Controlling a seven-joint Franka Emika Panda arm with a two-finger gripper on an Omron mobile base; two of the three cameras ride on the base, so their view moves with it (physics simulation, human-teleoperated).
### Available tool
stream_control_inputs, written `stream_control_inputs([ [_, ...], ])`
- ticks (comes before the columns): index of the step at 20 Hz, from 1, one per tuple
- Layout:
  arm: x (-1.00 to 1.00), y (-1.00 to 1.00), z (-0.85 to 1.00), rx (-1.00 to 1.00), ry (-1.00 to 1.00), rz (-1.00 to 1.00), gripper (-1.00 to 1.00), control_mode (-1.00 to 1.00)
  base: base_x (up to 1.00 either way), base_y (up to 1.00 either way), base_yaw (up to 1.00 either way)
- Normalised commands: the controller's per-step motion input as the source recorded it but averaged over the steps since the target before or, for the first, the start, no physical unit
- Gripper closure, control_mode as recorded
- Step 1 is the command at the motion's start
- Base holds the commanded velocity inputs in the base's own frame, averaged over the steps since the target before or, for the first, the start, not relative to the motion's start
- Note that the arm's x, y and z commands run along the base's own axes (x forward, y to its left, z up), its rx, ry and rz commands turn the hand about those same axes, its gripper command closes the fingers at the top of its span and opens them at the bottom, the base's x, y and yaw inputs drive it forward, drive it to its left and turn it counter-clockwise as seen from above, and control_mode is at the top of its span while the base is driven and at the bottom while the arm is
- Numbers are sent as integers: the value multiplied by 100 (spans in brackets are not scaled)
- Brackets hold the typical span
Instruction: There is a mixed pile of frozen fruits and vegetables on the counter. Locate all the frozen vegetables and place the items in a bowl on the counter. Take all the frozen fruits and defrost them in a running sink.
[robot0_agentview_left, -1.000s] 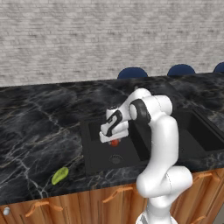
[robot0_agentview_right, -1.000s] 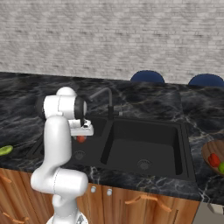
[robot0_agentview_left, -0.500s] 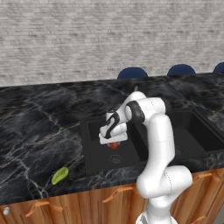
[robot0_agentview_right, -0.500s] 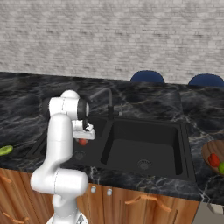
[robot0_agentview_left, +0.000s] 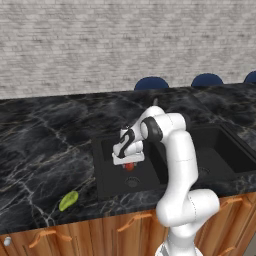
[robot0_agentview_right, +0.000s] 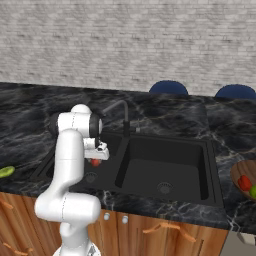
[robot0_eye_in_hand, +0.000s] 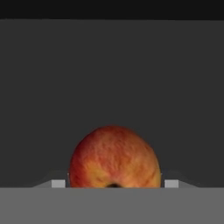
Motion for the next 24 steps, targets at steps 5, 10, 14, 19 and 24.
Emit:
stream_control_inputs([
  [5,1,-1,-12,0,0,-2,-100,-100,0,0,0],
  [10,1,-1,-8,0,0,-1,-100,-100,0,0,0],
  [14,1,0,-3,0,1,0,-100,-100,0,0,0],
  [19,-3,-4,27,2,2,-2,-100,-100,0,0,0],
  [24,-13,-5,38,3,0,-2,-100,-100,0,0,0],
])
